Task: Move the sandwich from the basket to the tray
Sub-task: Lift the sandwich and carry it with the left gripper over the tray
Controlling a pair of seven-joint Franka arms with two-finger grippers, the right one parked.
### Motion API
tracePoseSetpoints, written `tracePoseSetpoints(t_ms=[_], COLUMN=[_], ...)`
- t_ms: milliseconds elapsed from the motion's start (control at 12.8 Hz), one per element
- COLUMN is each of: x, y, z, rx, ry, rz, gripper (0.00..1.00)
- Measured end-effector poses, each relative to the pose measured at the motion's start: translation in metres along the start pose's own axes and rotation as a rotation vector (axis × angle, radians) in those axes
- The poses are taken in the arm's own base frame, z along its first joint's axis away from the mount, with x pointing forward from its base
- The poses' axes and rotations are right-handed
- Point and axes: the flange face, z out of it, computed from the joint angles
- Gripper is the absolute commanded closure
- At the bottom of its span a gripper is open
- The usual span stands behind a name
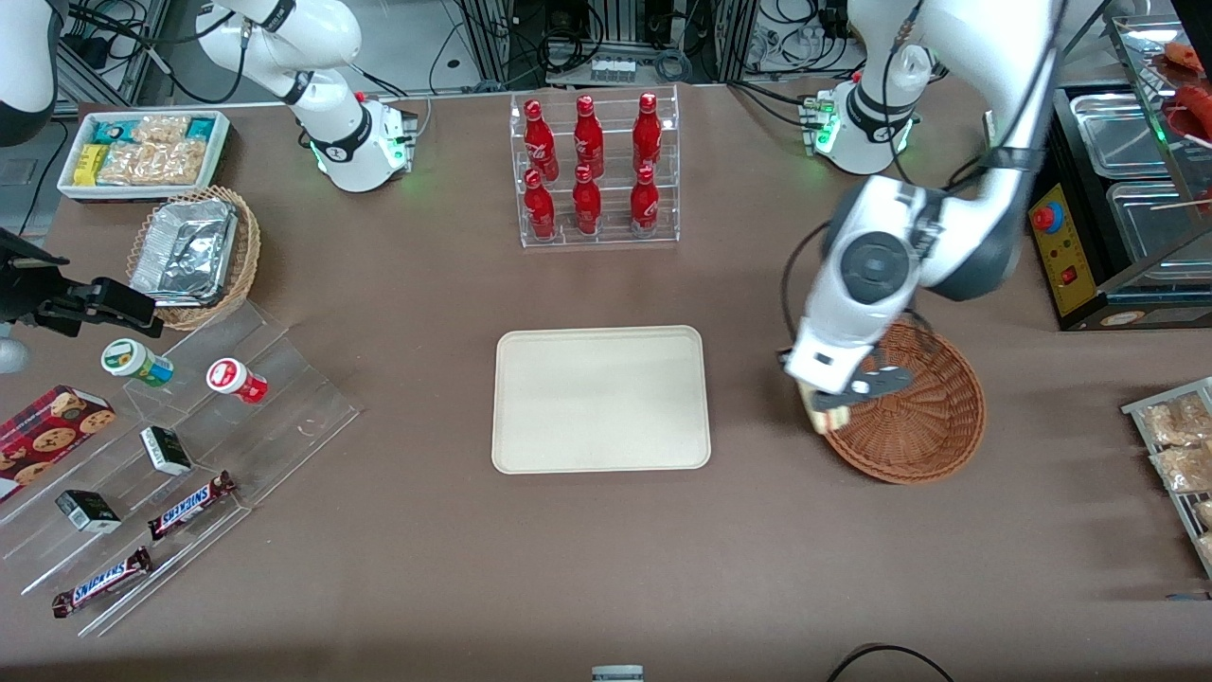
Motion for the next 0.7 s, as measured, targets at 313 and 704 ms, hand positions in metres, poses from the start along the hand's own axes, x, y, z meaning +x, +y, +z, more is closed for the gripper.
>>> tracePoseSetpoints(t_ms=[313,704], x=[-0.034,-0.052], y=[0.09,0.156], z=[0.009,0.031], rx=[-0.005,-0.063], ry=[0.018,-0.028], rz=[0.142,0.283], gripper=[1.0,1.0])
